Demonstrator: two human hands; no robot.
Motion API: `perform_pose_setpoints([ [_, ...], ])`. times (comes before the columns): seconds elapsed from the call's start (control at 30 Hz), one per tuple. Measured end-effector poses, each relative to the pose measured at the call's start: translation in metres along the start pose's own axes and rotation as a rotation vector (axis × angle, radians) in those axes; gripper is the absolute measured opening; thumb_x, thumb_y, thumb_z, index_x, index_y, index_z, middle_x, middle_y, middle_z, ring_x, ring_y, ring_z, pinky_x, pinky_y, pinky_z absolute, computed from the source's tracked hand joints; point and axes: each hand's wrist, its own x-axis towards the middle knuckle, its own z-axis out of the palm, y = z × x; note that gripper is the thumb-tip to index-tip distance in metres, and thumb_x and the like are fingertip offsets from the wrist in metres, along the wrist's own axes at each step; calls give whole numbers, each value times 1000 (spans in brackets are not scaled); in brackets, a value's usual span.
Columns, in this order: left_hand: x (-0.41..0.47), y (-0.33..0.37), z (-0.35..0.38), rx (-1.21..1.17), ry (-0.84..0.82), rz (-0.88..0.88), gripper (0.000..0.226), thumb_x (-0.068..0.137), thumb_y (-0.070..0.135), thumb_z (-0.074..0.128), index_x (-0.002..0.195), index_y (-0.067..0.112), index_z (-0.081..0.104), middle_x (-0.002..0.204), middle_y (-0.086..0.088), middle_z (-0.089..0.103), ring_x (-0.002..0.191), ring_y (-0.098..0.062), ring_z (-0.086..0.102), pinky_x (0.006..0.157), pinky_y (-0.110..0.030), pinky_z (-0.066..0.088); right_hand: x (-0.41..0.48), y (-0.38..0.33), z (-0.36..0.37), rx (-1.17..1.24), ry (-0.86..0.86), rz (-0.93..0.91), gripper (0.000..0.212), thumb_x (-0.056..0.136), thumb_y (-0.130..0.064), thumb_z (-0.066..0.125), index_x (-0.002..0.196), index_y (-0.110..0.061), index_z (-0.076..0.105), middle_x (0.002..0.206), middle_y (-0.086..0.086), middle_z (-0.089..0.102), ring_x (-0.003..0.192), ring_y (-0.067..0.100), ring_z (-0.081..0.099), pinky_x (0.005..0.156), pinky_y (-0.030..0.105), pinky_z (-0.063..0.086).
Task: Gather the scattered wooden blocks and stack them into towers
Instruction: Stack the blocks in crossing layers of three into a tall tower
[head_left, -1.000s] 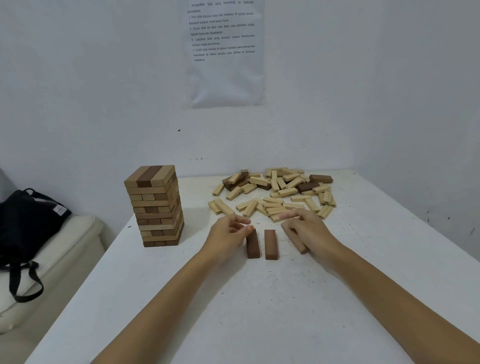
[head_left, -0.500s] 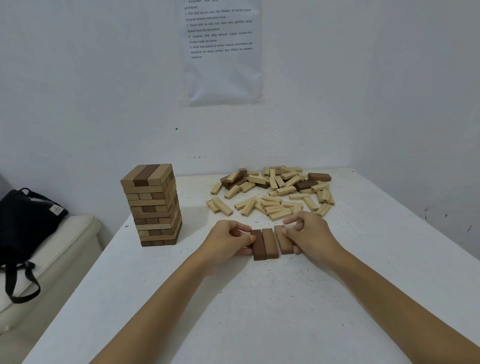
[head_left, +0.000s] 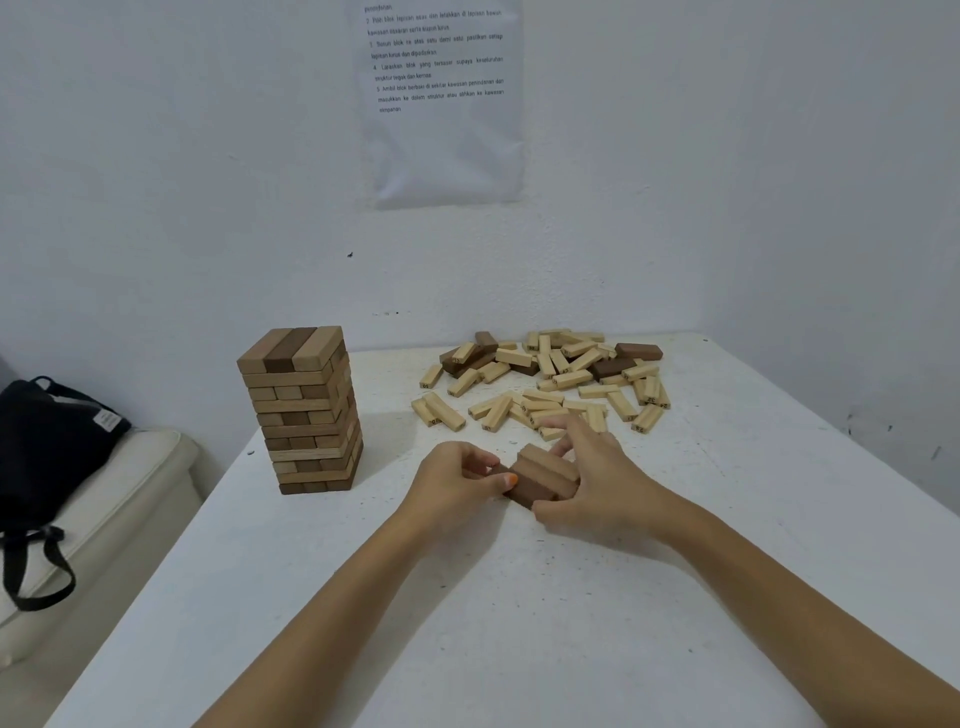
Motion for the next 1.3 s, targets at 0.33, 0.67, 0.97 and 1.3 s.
perform_pose_setpoints([
  [0.33, -4, 6, -4, 89, -114, -4, 62, 77, 23, 78, 132, 9, 52, 100, 2, 59, 90, -9, 57, 77, -14, 47, 1, 5, -17, -116, -58, -46, 74, 81, -15, 70, 141, -36, 32, 135, -2, 35, 128, 15, 31, 101, 30, 38],
  [0.67, -8, 5, 6, 99, -28, 84, 53, 81, 19, 75, 130, 10, 55, 94, 6, 58, 85, -2, 55, 65, -5, 41, 0, 2, -16, 24, -2, 35, 70, 78, -11, 76, 139, -22, 42, 111, 2, 51, 93, 16, 57, 83, 26, 52],
  [0.97, -6, 2, 8, 28, -1, 99, 58, 76, 18, 80, 128, 9, 55, 110, -3, 62, 102, -12, 58, 76, -11, 44, -2, -2, -13, 18, 28, 13, 69, 81, -8, 73, 142, -16, 40, 103, 0, 49, 81, 8, 52, 79, 22, 51],
  [1.3, -7, 4, 8, 49, -16, 124, 51, 77, 14, 79, 124, 11, 59, 103, 3, 62, 98, -7, 58, 70, -6, 44, -4, -5, -10, -26, 51, -8, 69, 82, -11, 72, 142, -14, 40, 107, 0, 47, 81, 8, 52, 76, 18, 47],
])
